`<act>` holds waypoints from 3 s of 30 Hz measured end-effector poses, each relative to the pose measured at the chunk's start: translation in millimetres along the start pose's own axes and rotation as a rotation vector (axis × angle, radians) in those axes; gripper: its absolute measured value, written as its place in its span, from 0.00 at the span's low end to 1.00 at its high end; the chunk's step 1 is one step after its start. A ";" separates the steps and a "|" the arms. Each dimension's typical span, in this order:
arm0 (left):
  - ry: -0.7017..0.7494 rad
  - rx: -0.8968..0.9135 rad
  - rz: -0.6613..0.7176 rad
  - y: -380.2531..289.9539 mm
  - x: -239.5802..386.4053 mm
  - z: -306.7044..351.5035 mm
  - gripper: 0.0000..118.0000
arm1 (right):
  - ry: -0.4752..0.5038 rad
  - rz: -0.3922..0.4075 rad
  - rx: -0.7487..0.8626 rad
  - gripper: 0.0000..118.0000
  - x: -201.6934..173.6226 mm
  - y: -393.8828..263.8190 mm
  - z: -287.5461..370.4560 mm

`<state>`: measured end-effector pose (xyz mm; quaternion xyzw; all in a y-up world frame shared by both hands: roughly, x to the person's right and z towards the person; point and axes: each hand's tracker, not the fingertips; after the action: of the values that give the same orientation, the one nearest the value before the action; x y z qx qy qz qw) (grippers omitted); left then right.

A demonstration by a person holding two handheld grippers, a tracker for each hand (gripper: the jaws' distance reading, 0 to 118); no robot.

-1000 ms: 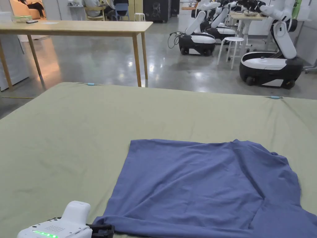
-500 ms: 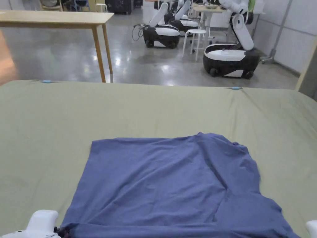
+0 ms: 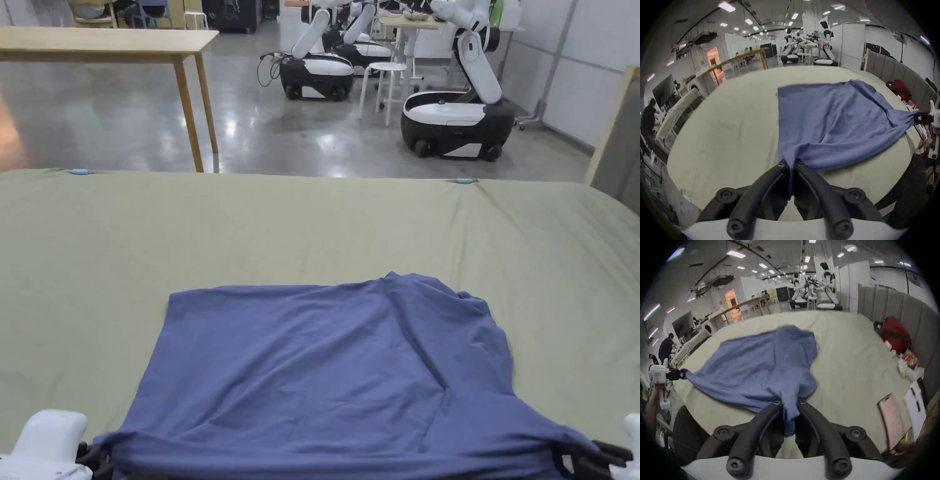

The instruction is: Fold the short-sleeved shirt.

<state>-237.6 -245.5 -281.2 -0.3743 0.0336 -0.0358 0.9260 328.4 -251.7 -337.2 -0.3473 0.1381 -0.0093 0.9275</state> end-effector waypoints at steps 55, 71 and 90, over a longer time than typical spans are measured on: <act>0.078 -0.125 0.197 45.4 -17.1 -164.9 0.39 | -0.270 0.005 0.013 0.24 -2.7 5.9 -72.8; 0.060 -0.096 0.087 57.3 4.0 -151.0 0.01 | -0.154 -0.106 -0.125 0.08 25.4 50.3 -153.8; -0.138 -0.138 0.203 -33.9 -16.5 -30.1 0.04 | -0.129 -0.096 -0.167 0.10 5.8 -35.5 -24.6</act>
<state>-258.1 -289.1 -278.6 -0.4332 0.0098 0.0863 0.8971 330.3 -295.1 -333.3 -0.4296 0.0616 -0.0195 0.9007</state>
